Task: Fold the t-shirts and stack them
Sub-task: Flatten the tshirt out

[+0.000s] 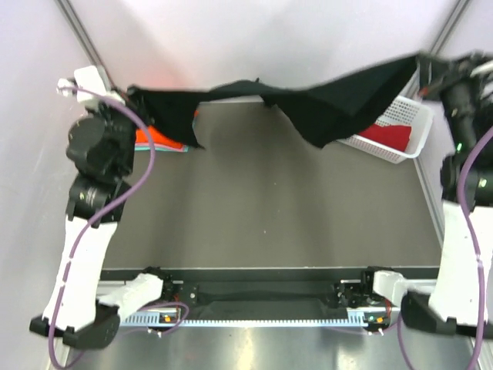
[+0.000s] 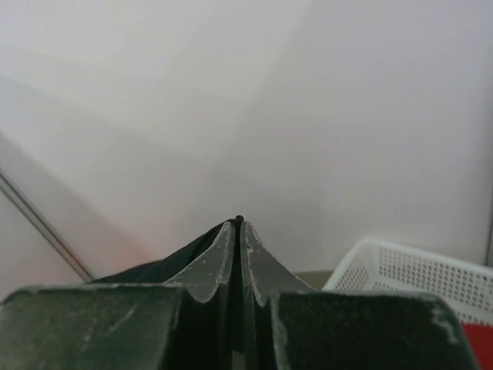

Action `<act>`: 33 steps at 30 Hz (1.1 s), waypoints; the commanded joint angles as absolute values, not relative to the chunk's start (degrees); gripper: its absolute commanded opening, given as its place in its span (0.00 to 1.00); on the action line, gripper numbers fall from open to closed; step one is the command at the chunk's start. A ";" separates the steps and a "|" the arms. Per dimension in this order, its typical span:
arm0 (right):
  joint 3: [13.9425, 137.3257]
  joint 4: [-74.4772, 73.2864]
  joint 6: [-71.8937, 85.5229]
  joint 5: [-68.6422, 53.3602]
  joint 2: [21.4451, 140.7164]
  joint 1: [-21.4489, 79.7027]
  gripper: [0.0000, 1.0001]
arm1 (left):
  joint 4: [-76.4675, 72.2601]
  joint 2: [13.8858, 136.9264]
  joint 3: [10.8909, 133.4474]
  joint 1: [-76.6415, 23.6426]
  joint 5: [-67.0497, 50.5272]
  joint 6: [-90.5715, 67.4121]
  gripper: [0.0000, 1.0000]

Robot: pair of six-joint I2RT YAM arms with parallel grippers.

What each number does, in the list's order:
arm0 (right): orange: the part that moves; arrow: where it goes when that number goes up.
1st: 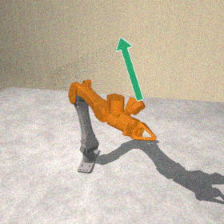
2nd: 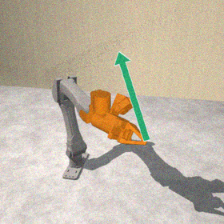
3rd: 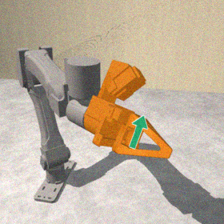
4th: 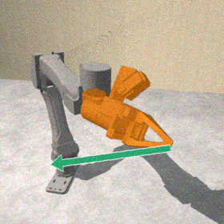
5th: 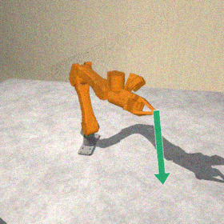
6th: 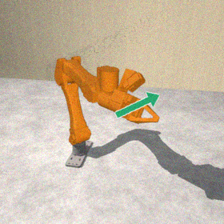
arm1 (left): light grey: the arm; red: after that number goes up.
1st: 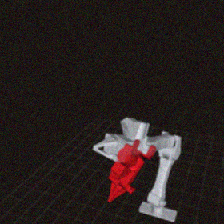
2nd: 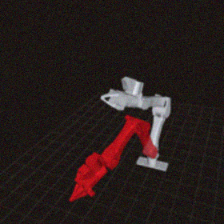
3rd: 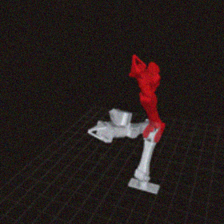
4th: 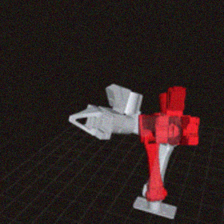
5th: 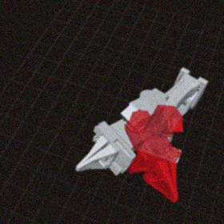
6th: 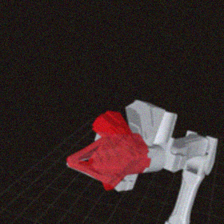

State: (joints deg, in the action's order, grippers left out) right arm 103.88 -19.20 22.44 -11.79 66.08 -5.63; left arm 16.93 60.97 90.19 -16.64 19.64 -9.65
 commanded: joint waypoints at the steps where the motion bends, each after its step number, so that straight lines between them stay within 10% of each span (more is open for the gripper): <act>1: 91.70 -20.56 18.90 -10.46 61.54 -5.45 0.00 | 22.40 57.58 79.32 -16.44 20.37 -12.04 0.00; 9: 70.18 -30.32 29.07 -11.41 47.55 -5.54 0.00 | 30.77 47.30 61.90 -16.44 31.46 -10.12 0.00; 23: 49.48 -42.72 30.59 -8.27 34.10 -5.36 0.00 | 28.31 37.79 41.22 -16.44 13.18 -23.99 0.00; 33: 78.94 -37.88 27.34 -6.78 46.13 -5.27 0.00 | 31.81 56.94 77.84 -16.44 15.73 -10.92 0.00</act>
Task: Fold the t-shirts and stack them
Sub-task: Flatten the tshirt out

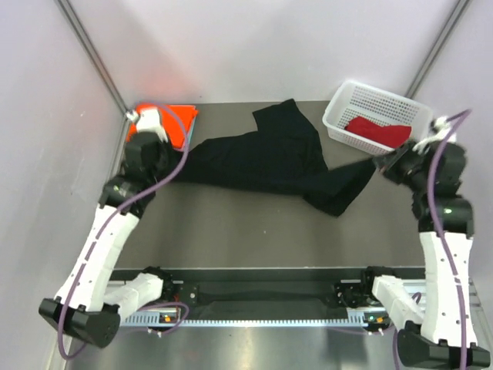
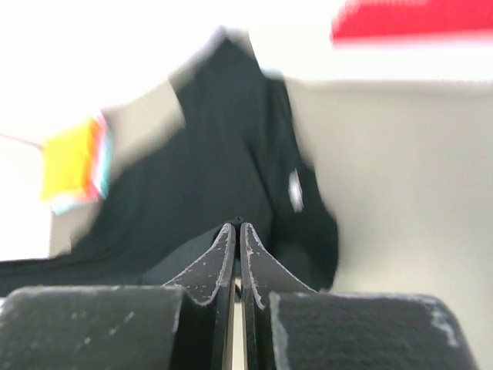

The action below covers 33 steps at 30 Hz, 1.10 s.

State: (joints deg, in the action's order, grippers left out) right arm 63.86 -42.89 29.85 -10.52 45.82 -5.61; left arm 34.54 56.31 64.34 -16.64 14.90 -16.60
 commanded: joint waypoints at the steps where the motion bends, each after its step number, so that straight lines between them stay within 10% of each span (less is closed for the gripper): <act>1: 82.23 -38.40 26.03 -5.11 47.27 -5.19 0.00 | 31.99 57.39 80.83 -16.44 15.38 -10.55 0.00; 19: 118.56 -44.65 24.87 -10.90 43.15 -5.19 0.00 | 36.56 52.29 117.24 -16.44 -5.62 -19.42 0.00; 33: 106.17 -22.34 28.47 -16.61 66.33 -5.19 0.00 | 23.30 65.81 93.34 -16.35 8.60 -8.44 0.00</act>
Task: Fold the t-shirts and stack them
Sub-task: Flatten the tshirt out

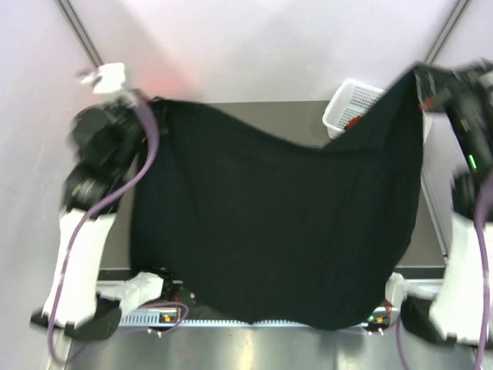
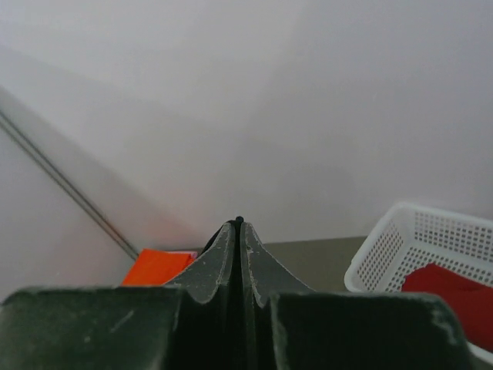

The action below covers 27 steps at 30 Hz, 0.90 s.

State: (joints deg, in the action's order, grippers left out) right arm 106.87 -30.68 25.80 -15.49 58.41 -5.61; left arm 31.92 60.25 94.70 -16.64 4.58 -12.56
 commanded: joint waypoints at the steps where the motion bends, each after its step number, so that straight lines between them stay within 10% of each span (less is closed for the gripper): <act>1: 107.04 -21.19 29.00 -16.44 70.97 -5.19 0.00 | 21.72 67.48 93.86 -16.26 11.31 -8.00 0.00; 8: 139.48 -20.65 26.47 -19.77 96.74 -5.19 0.00 | 8.35 86.45 110.09 -13.72 18.99 -2.99 0.00; 15: 140.89 -10.46 35.76 -22.66 91.95 -15.62 0.00 | 8.27 87.55 120.60 -15.55 20.81 8.59 0.00; 27: 91.80 -9.31 33.40 -34.37 63.40 -16.62 0.00 | 12.00 56.35 77.55 -16.00 26.72 3.70 0.00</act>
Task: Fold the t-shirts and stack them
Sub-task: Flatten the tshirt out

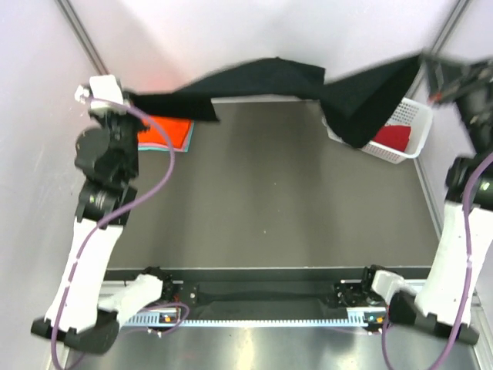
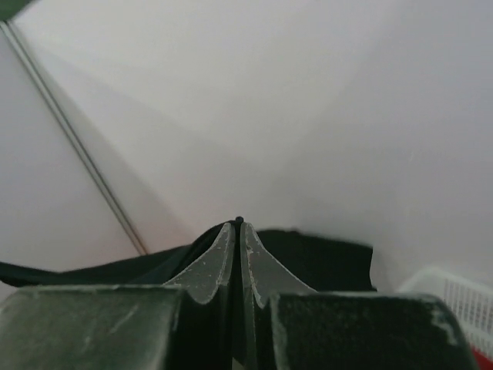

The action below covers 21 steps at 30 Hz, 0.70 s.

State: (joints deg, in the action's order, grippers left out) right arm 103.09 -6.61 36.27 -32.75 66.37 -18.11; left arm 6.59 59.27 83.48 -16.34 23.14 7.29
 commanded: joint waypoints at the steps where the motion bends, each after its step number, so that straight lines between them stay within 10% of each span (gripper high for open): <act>1: 88.19 -10.10 33.14 -34.28 58.41 -16.26 0.00 | 13.52 52.77 72.65 -16.00 26.72 2.56 0.00; 10: 51.90 -32.07 33.75 -13.19 31.04 -11.08 0.00 | 25.22 36.58 50.38 -16.00 24.09 -11.32 0.00; 21: 39.29 -45.87 31.65 -2.47 25.48 -6.06 0.00 | 32.08 33.48 37.27 -16.00 18.36 -31.11 0.00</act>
